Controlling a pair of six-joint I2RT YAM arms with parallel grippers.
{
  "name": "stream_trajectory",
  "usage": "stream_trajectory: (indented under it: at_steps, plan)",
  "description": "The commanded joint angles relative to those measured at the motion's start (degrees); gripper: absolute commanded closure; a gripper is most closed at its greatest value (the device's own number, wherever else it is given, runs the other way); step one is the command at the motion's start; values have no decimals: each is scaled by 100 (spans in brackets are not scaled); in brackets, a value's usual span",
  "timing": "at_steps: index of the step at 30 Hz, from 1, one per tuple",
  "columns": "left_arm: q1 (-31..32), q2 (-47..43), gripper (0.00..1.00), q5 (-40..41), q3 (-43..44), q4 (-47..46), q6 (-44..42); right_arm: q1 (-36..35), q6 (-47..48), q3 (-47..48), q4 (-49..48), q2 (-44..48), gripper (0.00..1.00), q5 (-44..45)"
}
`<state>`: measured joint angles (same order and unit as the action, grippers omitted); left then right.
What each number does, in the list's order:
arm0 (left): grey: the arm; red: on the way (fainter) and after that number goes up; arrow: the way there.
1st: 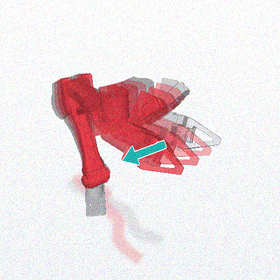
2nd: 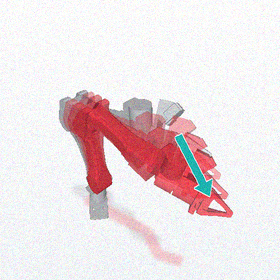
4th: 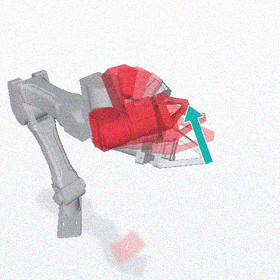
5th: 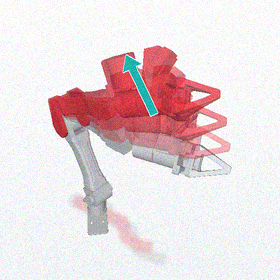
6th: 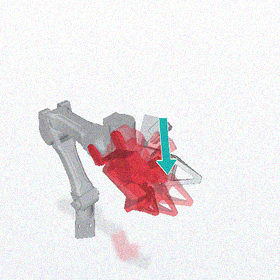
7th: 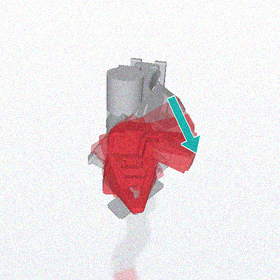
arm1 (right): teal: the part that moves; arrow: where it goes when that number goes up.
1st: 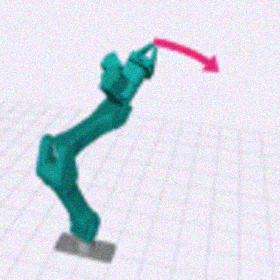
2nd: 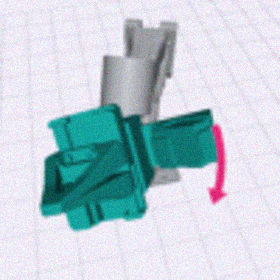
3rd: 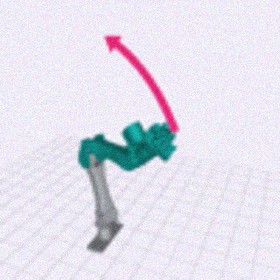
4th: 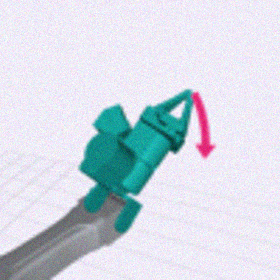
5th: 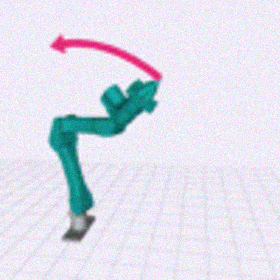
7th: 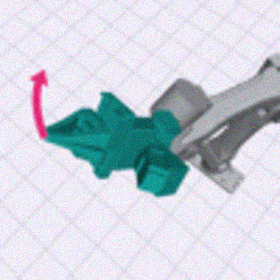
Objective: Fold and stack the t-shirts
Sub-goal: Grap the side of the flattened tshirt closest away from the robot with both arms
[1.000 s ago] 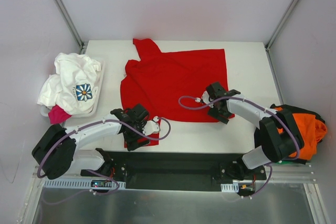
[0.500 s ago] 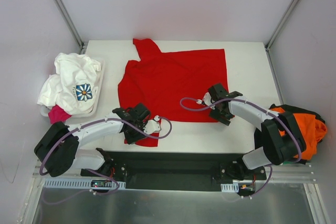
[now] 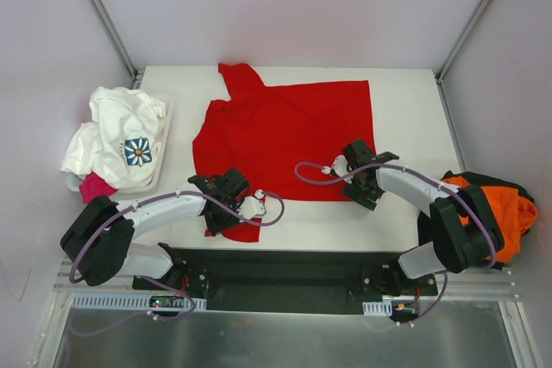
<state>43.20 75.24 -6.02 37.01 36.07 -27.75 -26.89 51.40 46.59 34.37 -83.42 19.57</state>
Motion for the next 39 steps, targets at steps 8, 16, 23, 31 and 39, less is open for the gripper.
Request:
stream_trajectory:
  at_steps: [8, 16, 23, 31, 39]
  plan:
    - [48, 149, 100, 180, -1, -373, -187, -26, 37, -71, -255, -534, 33, -182]
    - [48, 201, 100, 251, 51, -417, -196, -9, 134, 166, -308, -807, 41, -182]
    - [48, 245, 100, 251, 60, -461, -178, 53, 195, 404, -343, -1045, 63, -208]
    - [48, 149, 100, 426, 95, -487, -213, 62, 187, 544, -247, -1142, 99, -200]
    - [48, -360, 100, 760, 253, -487, -354, -17, -68, 448, 385, -265, 99, -314]
